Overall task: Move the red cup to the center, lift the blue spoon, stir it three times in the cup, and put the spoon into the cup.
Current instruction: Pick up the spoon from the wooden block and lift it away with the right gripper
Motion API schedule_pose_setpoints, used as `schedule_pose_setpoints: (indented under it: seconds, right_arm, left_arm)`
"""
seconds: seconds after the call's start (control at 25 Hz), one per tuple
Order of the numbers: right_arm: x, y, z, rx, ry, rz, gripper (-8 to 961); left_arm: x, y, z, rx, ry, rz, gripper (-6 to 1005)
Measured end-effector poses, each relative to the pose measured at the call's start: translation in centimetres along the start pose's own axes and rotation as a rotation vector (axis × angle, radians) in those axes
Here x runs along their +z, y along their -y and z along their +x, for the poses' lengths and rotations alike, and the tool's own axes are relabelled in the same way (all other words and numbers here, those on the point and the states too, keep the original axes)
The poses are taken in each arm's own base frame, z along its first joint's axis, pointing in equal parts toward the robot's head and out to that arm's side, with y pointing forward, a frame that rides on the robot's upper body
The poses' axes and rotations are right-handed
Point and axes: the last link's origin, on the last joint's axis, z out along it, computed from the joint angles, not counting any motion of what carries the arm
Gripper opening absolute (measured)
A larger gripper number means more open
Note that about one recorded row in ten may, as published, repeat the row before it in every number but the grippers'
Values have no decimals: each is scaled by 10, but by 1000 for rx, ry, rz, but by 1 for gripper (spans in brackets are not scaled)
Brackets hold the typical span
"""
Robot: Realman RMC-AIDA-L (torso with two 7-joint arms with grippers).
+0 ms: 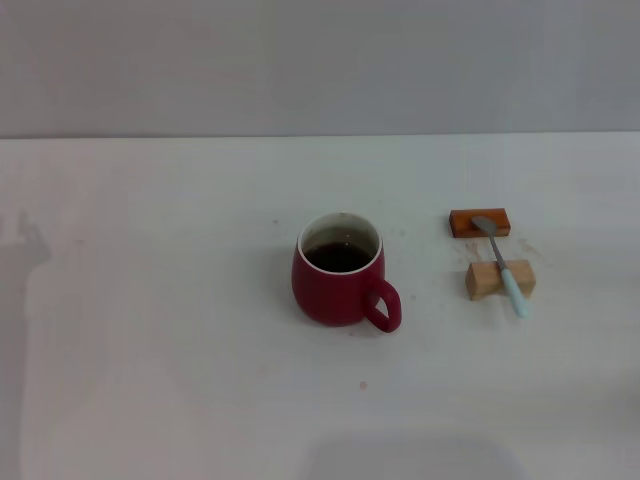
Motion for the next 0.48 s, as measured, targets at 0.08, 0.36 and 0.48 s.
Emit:
schedule_pose_setpoints:
  seconds: [0.08,0.36,0.48]
  right_arm:
    - [0,0,0,0,0,0,717]
    - [-3,-9,2,4,-11,-32,717]
    - [-14,-24,5,23,-32,-93,717]
  left_arm:
    - [0,3,0,-9,5,10,126]
    - [2,5,1,-10,-2,23,334]
    - [4,2,3,-7,-6,17,515]
